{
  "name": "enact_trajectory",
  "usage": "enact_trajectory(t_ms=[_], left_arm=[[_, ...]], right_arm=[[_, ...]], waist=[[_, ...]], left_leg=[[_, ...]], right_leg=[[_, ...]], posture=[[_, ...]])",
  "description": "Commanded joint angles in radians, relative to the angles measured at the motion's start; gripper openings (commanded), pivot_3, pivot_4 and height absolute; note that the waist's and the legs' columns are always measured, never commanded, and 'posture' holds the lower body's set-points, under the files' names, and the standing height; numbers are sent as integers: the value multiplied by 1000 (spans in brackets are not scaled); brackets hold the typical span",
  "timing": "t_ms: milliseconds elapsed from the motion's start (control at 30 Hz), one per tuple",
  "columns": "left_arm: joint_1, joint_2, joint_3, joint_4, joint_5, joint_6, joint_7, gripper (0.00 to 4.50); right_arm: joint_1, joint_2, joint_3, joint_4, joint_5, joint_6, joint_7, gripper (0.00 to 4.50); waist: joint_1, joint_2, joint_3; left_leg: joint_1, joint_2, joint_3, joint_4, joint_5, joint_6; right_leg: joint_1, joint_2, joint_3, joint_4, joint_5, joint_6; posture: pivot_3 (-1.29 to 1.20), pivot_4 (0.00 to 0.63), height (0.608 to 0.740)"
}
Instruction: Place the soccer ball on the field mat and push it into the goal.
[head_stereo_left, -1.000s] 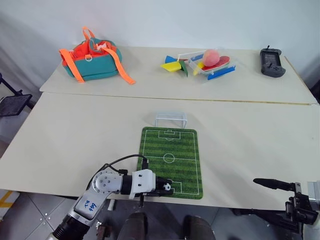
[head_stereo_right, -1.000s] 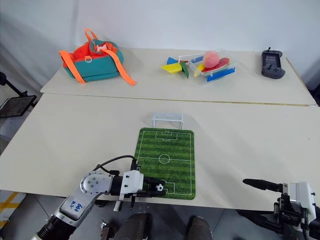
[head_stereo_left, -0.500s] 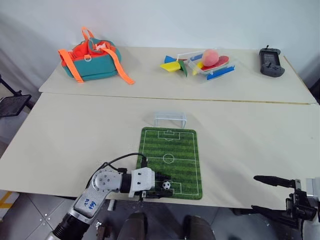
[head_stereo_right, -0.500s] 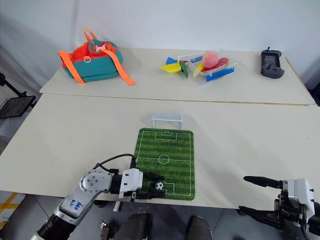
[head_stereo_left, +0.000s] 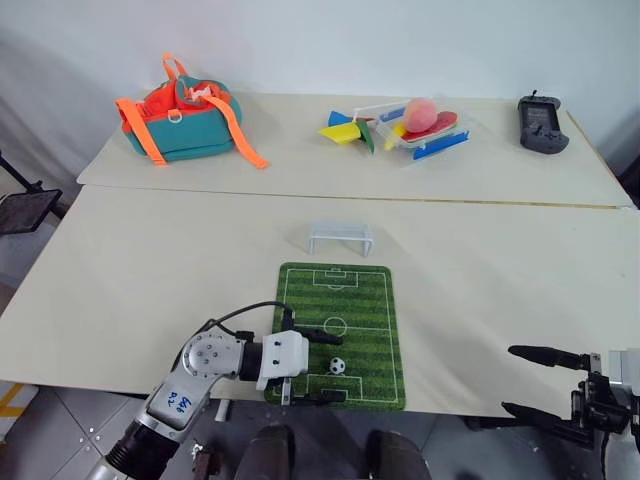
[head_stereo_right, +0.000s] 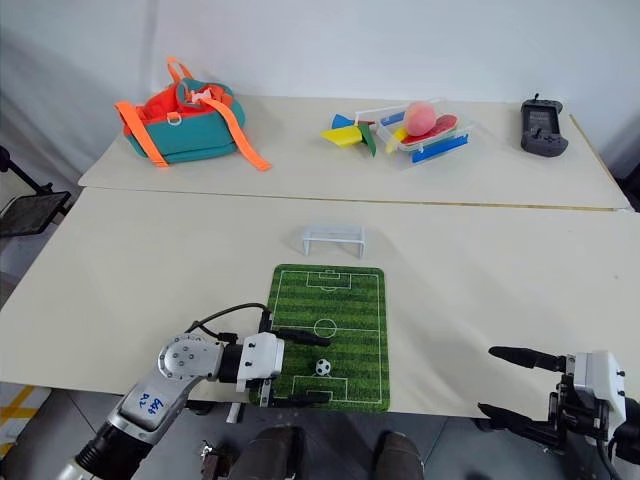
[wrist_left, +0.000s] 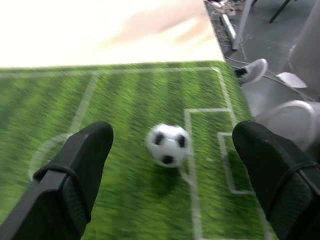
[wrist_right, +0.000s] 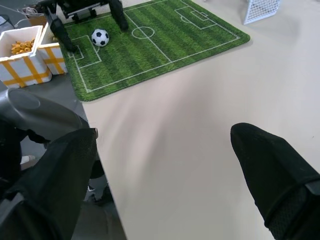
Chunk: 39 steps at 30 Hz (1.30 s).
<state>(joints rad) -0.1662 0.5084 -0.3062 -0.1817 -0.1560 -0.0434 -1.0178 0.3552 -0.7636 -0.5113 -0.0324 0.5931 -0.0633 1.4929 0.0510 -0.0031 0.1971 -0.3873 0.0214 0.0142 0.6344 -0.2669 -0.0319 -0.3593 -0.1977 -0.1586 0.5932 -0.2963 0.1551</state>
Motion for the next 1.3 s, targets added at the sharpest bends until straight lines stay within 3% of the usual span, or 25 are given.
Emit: enact_trajectory(t_ms=[33,267,433,467,633,967,1100,1300], left_arm=[[-13,-8,30,-17,-41,-28,-3,3954],[-16,23,74,-94,-218,15,-116,1808],[33,85,-2,-148,-248,99,-214,165],[38,97,-14,-152,-243,114,-223,52],[33,105,-56,-110,-174,125,-210,52],[-100,-35,-74,149,43,19,-27,52],[-195,-122,6,223,60,10,118,52],[-231,-154,102,193,32,28,209,52]], right_arm=[[-4,-17,-7,1,3,-4,-4,4500],[2,-16,-14,-2,-6,-1,-11,4500],[17,1,-11,-17,-10,-7,-33,4500],[22,5,-12,-22,-9,-9,-40,4500],[66,23,-25,-45,-8,-22,-64,4500],[115,51,-20,-72,-10,-46,-109,4500],[108,56,-19,-62,-18,-58,-126,4500],[87,58,-21,-40,-15,-74,-138,4500]], waist=[[0,0,0],[-1,0,0],[-2,1,0],[-2,1,0],[1,1,0],[1,1,0],[2,2,0],[-3,2,0]], left_leg=[[0,0,0,0,0,0],[0,0,0,0,0,0],[0,0,0,1,0,0],[0,0,0,1,0,0],[0,0,0,1,0,0],[0,0,0,1,0,0],[0,0,0,2,0,0],[0,0,1,2,0,0]], right_leg=[[0,0,0,0,0,0],[0,0,0,1,0,0],[0,0,0,1,0,0],[0,0,0,1,0,0],[0,0,1,0,0,0],[0,1,1,0,0,0],[0,0,1,0,1,0],[0,1,1,1,1,1]], posture=[[0,150,740],[0,150,740],[0,150,740],[0,150,740],[0,150,740],[0,150,740],[0,150,740],[0,150,740]])
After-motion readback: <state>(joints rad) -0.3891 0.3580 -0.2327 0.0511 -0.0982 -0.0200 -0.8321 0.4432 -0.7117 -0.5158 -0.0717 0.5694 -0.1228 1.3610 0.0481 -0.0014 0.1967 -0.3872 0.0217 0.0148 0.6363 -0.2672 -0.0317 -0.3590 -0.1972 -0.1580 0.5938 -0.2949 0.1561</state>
